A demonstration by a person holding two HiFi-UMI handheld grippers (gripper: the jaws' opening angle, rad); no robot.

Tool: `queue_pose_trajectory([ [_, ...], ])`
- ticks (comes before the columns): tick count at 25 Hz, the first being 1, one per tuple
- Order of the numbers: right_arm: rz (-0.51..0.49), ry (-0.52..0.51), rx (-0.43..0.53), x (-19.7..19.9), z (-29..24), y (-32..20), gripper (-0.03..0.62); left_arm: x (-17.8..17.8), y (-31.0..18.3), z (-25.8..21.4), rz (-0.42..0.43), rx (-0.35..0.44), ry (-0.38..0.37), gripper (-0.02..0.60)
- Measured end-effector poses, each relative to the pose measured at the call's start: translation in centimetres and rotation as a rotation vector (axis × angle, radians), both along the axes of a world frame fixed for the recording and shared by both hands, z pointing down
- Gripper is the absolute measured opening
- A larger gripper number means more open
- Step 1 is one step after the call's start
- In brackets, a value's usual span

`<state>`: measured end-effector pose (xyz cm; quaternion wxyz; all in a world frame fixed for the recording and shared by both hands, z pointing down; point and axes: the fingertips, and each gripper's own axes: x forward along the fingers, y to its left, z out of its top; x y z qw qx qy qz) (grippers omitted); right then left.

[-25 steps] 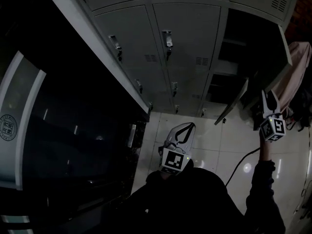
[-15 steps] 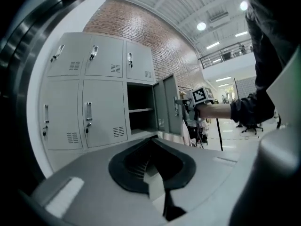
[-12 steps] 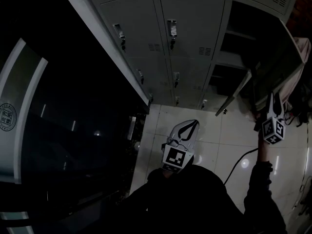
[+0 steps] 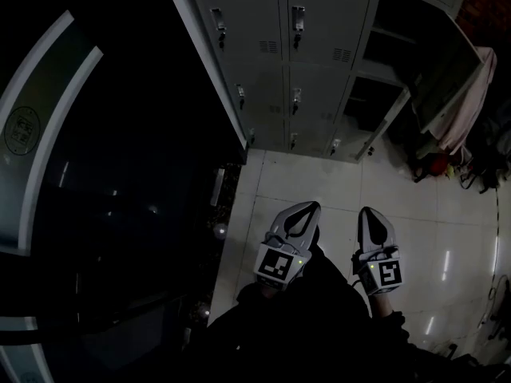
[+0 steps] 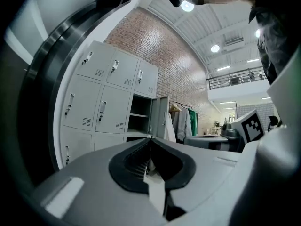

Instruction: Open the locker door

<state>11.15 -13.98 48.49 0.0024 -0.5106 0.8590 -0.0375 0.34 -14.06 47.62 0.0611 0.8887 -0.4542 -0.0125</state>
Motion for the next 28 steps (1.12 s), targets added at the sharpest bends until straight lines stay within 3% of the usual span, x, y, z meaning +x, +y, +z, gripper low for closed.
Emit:
queue_pose_trajectory([
  [4, -0.053, 0.017, 0.000, -3.6, -0.5, 8.1, 0.000, -0.8, 6.5, 0.5, 0.009, -0.039, 0.051, 0.020],
  [9, -0.074, 0.050, 0.011, -4.3, -1.7, 14.7, 0.000, -0.4, 12.9, 0.4, 0.051, -0.040, 0.079, 0.020],
  [12, -0.081, 0.070, 0.019, -4.4, -1.9, 16.8, 0.000, -0.4, 15.0, 0.2, 0.050, -0.019, 0.109, 0.020],
  [17, -0.089, 0.089, 0.022, -4.4, -2.0, 19.1, 0.000, -0.2, 17.7, 0.6, 0.050, -0.066, 0.146, 0.020],
  [28, -0.061, 0.082, 0.056, -1.8, -3.3, 22.2, 0.000, 3.5, 20.8, -0.1, 0.112, -0.037, 0.154, 0.020],
])
